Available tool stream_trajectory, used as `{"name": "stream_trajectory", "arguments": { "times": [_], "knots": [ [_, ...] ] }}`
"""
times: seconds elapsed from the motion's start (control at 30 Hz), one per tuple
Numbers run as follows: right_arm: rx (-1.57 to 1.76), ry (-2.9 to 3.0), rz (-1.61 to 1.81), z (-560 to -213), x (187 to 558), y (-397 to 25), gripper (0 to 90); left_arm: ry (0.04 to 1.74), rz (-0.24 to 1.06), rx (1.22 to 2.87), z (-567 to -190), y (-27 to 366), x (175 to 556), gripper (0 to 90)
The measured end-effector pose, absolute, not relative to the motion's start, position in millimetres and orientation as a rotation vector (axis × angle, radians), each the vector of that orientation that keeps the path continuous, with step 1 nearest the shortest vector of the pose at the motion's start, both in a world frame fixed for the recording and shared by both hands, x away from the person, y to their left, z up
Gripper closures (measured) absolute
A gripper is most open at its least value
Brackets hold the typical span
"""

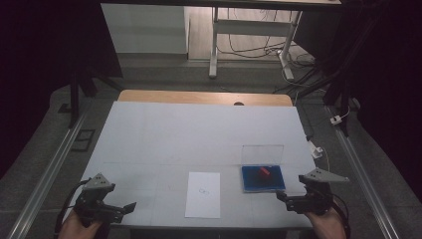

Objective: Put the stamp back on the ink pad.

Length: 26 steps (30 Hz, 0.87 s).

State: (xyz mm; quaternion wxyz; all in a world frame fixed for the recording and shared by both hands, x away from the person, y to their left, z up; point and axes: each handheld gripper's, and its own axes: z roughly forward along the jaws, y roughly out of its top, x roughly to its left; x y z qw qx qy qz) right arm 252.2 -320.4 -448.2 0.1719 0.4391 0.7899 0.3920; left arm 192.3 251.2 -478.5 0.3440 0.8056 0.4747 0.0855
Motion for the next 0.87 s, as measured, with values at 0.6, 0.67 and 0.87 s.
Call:
{"name": "stream_trajectory", "arguments": {
  "times": [0.6, 0.67, 0.87],
  "knots": [
    [1.313, 2.267, 0.974, -456.8, 227.0, -333.5, 0.0, 1.235, 0.218, 2.089, -478.9, 252.1, 192.0, 0.0],
    [1.318, 2.277, 0.958, -457.3, 226.0, -333.6, 0.0, 1.236, 0.218, 2.09, -478.9, 252.0, 192.1, 0.0],
    [1.343, 2.287, 0.944, -458.9, 227.7, -334.7, 0.0, 1.235, 0.215, 2.092, -478.6, 251.3, 193.1, 0.0]
  ]
}}
